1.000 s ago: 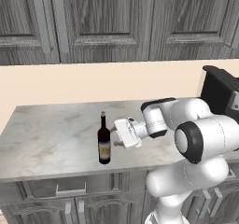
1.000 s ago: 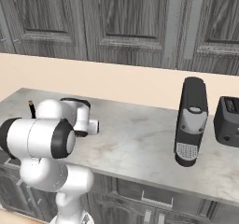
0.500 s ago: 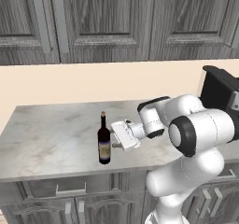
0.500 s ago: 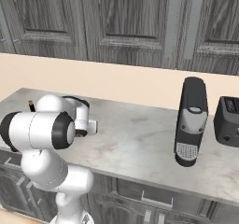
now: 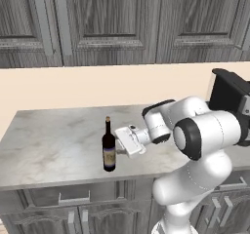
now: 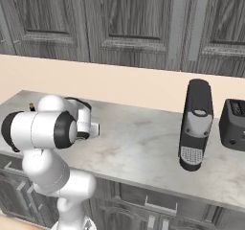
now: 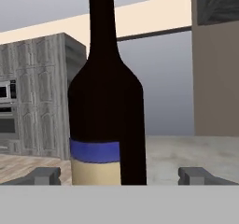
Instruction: There is a wine glass and glass cup on the dining counter. Place the wine bottle next to the wine glass and the juice bottle next to the glass cup.
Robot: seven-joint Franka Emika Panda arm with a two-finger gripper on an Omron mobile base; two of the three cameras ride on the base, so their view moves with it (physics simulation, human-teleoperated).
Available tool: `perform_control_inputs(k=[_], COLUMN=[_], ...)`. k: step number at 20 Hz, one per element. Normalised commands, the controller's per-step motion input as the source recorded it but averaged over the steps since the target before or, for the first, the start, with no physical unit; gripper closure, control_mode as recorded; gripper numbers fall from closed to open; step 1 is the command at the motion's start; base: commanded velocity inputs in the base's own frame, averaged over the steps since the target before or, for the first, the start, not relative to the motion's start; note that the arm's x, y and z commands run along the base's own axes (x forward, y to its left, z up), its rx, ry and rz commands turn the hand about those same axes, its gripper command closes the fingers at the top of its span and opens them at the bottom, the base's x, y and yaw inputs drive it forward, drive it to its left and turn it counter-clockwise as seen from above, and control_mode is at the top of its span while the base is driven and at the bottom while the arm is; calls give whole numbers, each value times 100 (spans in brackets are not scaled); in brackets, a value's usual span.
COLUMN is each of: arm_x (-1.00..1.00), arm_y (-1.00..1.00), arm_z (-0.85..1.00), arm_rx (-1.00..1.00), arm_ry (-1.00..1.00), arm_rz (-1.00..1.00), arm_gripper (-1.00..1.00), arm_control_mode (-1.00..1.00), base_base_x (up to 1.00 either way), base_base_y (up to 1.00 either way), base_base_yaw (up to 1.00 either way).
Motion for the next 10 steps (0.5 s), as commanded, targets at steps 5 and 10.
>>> perform_control_inputs(k=[5,10], arm_x=[0,-4], arm_y=[12,15], arm_z=[-2,0], arm_rx=[0,0], arm_ry=[2,4], arm_rz=[0,0], arm_gripper=[-100,-100], arm_control_mode=[-100,-100], base_base_x=[0,0], base_base_y=[0,0], base_base_yaw=[0,0])
